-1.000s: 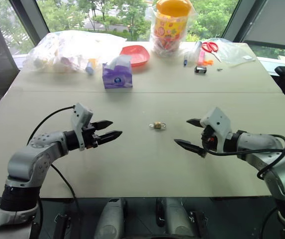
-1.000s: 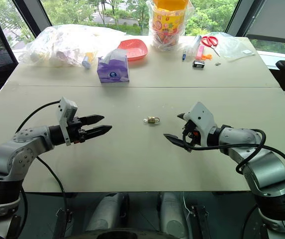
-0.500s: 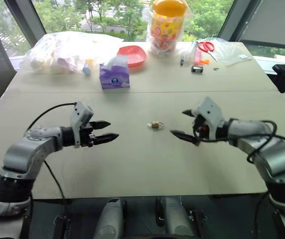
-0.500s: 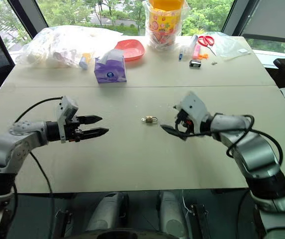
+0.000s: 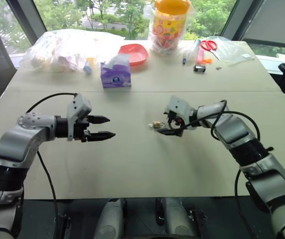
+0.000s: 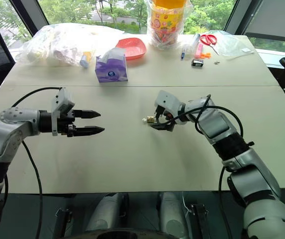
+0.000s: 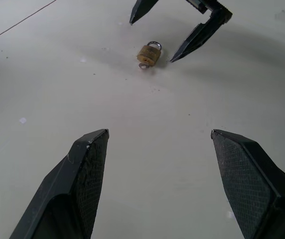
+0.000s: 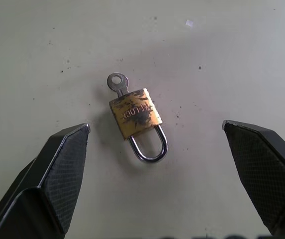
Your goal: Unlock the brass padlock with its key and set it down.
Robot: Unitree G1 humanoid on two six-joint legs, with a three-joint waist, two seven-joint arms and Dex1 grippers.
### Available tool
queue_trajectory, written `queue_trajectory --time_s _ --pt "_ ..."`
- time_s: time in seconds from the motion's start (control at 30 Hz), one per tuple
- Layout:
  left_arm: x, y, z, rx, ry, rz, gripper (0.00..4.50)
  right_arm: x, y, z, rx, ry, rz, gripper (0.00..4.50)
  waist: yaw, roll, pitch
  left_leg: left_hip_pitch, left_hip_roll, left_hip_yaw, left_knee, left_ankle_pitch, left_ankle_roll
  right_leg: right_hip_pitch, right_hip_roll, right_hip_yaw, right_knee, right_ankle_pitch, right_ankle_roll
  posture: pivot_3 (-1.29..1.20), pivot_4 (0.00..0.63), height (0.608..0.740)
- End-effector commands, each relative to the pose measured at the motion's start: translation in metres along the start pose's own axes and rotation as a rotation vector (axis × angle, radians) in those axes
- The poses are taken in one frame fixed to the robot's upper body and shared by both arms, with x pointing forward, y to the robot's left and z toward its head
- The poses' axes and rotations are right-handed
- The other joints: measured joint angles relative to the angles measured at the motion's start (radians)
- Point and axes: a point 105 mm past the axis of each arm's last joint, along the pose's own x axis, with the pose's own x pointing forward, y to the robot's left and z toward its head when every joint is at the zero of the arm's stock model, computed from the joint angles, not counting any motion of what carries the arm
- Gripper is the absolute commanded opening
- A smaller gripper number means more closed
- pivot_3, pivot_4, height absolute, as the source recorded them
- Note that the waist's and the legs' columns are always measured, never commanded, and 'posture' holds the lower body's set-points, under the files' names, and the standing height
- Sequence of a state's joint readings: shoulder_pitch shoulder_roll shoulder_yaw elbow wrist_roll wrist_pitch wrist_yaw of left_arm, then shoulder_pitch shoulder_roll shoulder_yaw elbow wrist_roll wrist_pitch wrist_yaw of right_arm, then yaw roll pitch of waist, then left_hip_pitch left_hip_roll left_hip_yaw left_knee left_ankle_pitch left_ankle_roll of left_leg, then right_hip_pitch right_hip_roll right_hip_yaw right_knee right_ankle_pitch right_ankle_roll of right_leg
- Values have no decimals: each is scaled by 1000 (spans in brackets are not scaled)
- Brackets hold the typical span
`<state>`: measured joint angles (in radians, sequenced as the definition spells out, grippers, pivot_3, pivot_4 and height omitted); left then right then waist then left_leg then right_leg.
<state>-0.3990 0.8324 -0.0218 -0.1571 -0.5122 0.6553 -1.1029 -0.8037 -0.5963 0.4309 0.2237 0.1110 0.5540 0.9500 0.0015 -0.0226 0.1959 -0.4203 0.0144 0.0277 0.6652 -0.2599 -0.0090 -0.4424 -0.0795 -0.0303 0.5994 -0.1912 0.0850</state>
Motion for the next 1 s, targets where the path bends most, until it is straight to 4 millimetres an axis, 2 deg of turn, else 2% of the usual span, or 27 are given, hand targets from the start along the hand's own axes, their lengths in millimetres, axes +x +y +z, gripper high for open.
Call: queue_trajectory --time_s 0.03,0.13,0.3,0.33,0.4,0.5,0.67,0.9,1.0 --pt "-1 -7 4 33 -15 13 3405 4 0 7 -47 -8 49 4500 -3 0 0 0 0 0 0 0 0 0 0 0 0 0 0 0 150 740" --pt "-2 -11 3 21 -19 28 3442 10 3 4 -43 4 100 3611 -6 0 0 0 0 0 0 0 0 0 0 0 1 0 0 0 150 740" --pt "-2 -9 2 12 -18 48 3442 17 2 5 -72 -7 116 947 -15 0 0 2 0 0 1 0 0 1 0 0 3 0 0 0 150 740" --pt "-1 -7 2 -1 -29 52 3442 17 -1 8 -89 -21 97 670 -16 0 0 3 0 0 1 0 0 2 0 0 4 0 0 0 150 740" --pt "1 -3 3 -21 -53 60 3442 17 -5 14 -126 -48 63 685 -16 0 0 5 0 0 1 0 0 3 0 0 5 0 0 0 150 740" --pt "8 9 10 -78 -139 58 3442 5 -13 38 -316 -148 -65 685 -13 0 0 7 0 0 1 1 -1 2 0 1 9 0 0 0 150 740" --pt "22 25 43 -191 -334 -23 3442 -22 -13 70 -562 -249 -222 685 -11 0 0 7 -1 -1 3 2 -2 2 0 1 12 0 2 0 150 740" --pt "45 44 74 -234 -434 -124 3442 -40 -2 91 -641 -319 -317 685 -15 -1 0 9 -1 0 2 2 -2 3 0 1 14 0 2 0 150 740" --pt "51 48 81 -225 -436 -160 3442 -42 -1 94 -647 -323 -341 685 -15 -1 0 9 -1 0 2 2 -2 3 0 1 14 0 2 0 150 740"
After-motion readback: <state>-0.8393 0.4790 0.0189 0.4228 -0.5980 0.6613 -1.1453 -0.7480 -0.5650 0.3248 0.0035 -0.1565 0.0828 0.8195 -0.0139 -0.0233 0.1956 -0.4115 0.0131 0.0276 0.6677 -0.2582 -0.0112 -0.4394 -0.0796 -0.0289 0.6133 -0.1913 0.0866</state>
